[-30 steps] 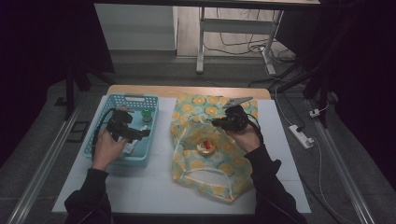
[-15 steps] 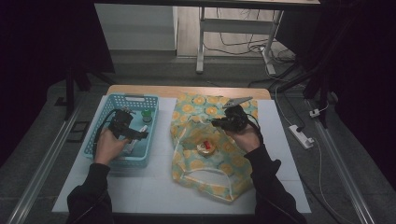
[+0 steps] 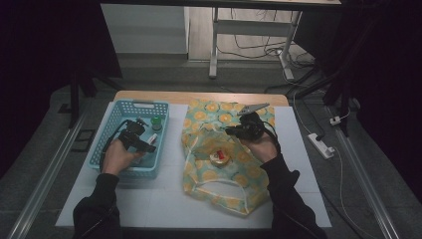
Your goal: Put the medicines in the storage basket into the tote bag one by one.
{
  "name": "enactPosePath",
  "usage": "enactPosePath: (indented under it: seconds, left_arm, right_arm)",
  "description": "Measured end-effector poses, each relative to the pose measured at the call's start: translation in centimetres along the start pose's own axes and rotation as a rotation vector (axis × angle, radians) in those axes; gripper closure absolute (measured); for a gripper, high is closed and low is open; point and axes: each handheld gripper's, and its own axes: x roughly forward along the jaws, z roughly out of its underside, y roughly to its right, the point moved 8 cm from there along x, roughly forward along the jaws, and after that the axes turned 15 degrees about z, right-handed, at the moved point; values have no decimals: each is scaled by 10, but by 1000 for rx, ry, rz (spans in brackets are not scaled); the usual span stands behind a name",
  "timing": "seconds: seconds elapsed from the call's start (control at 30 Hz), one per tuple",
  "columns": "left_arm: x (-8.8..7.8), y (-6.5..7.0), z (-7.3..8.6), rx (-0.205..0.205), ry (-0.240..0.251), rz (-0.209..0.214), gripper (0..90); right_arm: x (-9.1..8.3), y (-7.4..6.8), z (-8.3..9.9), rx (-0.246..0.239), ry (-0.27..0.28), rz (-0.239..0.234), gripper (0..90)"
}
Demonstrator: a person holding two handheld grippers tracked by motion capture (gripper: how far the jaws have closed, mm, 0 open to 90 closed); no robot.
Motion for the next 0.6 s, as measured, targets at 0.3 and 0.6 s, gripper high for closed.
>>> enactPosePath:
  seconds: [0.3,0.6]
  left_arm:
    - [1,-1,2,-18,-11,3,464]
    - [0,1,2,-16,-2,25,711]
  right_arm:
    - [-1,0,0,-2,-1,3,895]
    - [-1,1,-1,-2,1,4,895]
